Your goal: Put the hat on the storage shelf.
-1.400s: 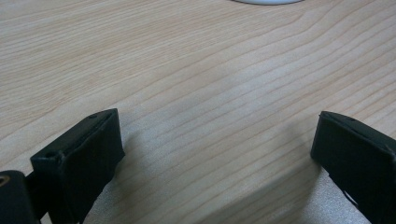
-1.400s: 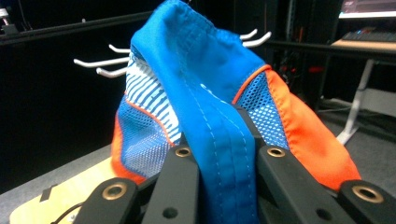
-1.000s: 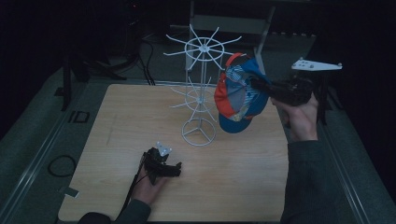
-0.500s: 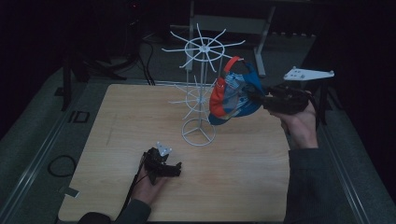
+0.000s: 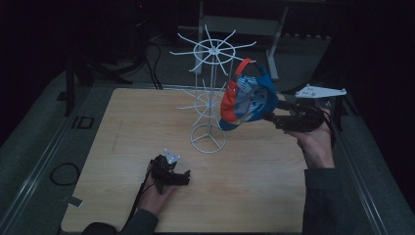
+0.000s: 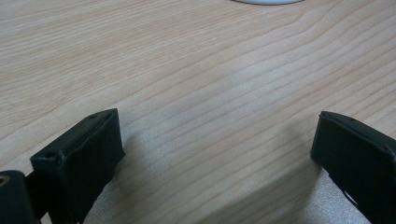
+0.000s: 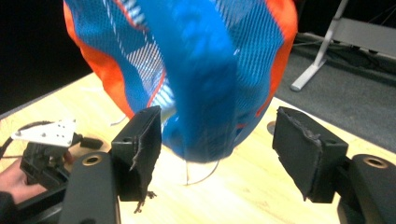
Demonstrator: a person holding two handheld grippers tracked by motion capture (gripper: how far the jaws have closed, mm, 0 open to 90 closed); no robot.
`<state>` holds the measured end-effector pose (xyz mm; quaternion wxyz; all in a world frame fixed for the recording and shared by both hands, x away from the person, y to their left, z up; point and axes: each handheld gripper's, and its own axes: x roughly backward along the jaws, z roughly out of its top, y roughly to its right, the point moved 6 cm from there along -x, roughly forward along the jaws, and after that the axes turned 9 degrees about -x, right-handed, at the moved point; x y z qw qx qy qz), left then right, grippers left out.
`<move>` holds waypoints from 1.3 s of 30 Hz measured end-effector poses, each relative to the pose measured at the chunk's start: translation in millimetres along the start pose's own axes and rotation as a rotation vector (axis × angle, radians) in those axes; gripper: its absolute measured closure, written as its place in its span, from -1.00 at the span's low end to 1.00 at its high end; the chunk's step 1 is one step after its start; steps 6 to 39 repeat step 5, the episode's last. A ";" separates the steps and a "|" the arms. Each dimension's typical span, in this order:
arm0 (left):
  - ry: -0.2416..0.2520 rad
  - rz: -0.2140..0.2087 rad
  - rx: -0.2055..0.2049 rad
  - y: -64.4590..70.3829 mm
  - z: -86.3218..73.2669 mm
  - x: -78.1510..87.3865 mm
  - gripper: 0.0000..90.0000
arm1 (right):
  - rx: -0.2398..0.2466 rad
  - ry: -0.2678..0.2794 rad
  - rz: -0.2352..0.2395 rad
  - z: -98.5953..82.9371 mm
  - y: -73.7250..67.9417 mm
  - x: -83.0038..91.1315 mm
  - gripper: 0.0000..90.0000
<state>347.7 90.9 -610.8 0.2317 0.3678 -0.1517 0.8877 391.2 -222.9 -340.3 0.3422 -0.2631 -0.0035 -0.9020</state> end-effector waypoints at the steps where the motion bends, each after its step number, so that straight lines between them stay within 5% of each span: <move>1: 0.000 0.001 0.000 0.0 0.0 0.0 -0.94 | 0.001 -0.005 -0.001 -1.7 0.2 -0.1 -0.30; 39: 0.001 0.000 0.002 0.0 0.1 -0.1 -0.94 | -0.003 -0.008 -0.003 -4.7 -1.0 1.0 -0.34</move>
